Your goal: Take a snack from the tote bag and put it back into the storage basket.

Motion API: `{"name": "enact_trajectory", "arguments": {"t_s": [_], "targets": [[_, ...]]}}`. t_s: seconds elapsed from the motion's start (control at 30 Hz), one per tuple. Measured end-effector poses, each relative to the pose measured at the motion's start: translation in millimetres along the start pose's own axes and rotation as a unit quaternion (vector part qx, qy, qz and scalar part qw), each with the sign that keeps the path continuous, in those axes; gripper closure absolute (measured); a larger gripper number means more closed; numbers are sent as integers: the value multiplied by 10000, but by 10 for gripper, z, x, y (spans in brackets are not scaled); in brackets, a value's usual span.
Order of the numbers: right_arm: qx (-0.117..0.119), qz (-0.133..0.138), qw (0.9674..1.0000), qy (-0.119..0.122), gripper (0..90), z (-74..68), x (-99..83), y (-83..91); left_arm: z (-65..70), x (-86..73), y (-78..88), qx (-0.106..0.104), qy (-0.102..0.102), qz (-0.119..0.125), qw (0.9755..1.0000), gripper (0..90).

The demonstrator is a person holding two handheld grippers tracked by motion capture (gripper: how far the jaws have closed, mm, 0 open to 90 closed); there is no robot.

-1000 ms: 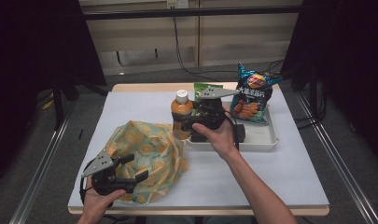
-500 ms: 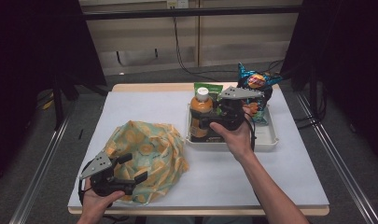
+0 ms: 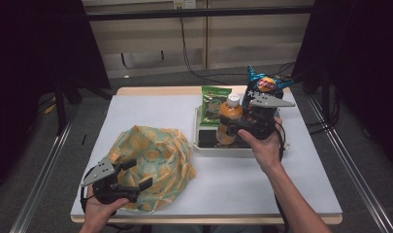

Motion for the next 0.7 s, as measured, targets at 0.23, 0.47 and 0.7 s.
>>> {"name": "enact_trajectory", "arguments": {"t_s": [0.23,0.47,0.7], "targets": [[-429,-22,9990,-128,311,242,-85,149,-4,-5,5,-20,43,15,10000,83],[-899,51,9956,-246,312,471,-97,313,2,-14,-4,-6,36,-14,10000,84],[-1278,131,9910,-373,311,692,-161,453,-3,-13,-2,-2,57,0,10000,84]]}}
Point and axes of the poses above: each handheld gripper's, and its own axes: y roughly backward along the jaws, x roughly out of its top, z roughly to its right, the point moved 8 cm from there along -y, roughly forward along the jaws, and after that the axes turned 2 degrees about x, right-handed, at the moved point
